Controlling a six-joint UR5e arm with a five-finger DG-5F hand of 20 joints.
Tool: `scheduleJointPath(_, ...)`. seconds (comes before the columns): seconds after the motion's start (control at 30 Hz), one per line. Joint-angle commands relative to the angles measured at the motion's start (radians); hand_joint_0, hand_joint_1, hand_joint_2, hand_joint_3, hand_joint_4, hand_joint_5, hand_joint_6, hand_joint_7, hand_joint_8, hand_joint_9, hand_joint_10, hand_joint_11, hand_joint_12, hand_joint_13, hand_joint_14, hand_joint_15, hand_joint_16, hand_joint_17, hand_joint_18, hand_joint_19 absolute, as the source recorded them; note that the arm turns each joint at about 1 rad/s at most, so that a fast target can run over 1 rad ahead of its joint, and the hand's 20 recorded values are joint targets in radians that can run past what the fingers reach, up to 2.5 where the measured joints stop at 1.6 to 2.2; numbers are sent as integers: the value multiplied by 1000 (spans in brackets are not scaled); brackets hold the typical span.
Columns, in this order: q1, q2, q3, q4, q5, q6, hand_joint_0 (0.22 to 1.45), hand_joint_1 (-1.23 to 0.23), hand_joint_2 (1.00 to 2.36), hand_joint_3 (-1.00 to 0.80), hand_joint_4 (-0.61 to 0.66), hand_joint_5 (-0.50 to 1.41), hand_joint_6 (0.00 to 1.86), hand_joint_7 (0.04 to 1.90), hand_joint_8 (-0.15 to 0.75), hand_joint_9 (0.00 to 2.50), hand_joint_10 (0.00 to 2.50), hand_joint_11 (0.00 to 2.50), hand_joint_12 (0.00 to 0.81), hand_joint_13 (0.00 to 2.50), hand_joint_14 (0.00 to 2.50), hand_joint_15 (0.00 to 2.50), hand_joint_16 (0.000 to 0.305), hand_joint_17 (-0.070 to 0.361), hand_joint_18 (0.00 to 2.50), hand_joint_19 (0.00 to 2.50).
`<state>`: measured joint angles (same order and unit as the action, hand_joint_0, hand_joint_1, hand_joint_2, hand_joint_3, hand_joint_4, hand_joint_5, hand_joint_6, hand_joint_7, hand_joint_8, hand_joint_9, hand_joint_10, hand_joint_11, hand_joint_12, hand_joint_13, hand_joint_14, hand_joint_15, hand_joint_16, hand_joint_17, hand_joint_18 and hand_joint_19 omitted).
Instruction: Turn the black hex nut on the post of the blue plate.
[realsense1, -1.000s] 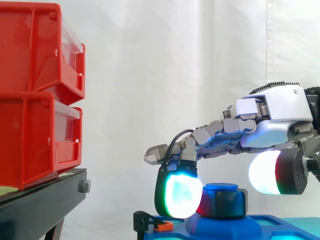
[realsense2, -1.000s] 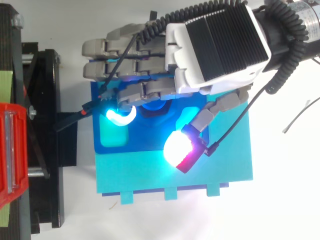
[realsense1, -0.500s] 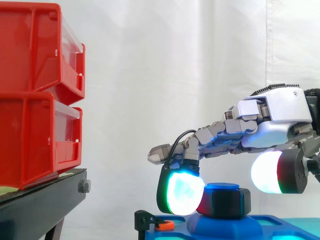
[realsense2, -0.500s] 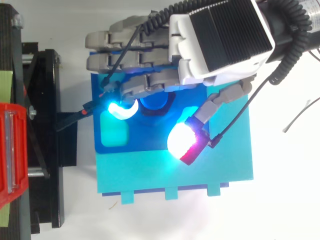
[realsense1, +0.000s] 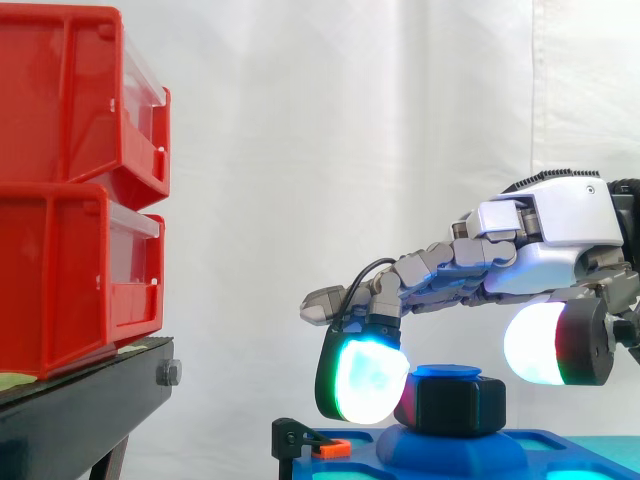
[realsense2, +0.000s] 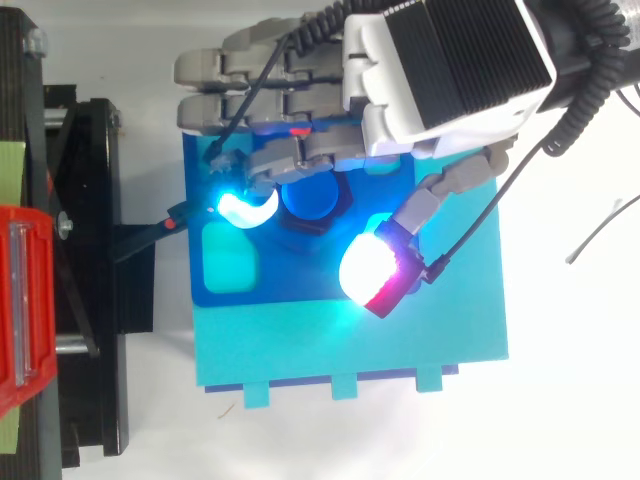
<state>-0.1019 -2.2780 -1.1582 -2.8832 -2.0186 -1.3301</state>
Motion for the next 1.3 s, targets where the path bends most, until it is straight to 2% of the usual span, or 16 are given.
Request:
scheduleJointPath(0.0,-2,0,0,2,-2,-3,437,-374,1000,-500,291,-202,504,946,260,117,0,0,370,0,0,0,53,120,0,353)
scheduleJointPath(0.17,-9,-17,0,12,-9,-3,437,-377,1000,-500,289,-202,504,945,259,114,0,0,369,0,0,0,53,120,0,352)
scheduleJointPath(0.2,-12,-35,2,29,-22,2,437,-377,1000,-500,287,-202,504,940,260,114,0,0,369,0,0,0,53,120,0,352)
scheduleJointPath(0.27,-16,-44,5,55,-40,22,436,-378,1000,-500,291,-202,504,945,260,116,0,0,369,0,0,0,53,120,0,344)
scheduleJointPath(0.33,-16,-44,6,56,-41,22,437,-378,1000,-500,287,-202,504,941,259,117,0,0,369,0,0,0,53,120,0,344)
scheduleJointPath(0.93,-19,-44,29,33,-45,20,438,-380,1000,-500,286,-202,504,945,260,117,0,0,368,0,0,0,53,120,0,349)
scheduleJointPath(1.27,-21,-44,63,-2,-51,19,438,-383,1000,-500,286,-202,504,944,259,117,0,0,367,0,0,0,53,119,0,350)
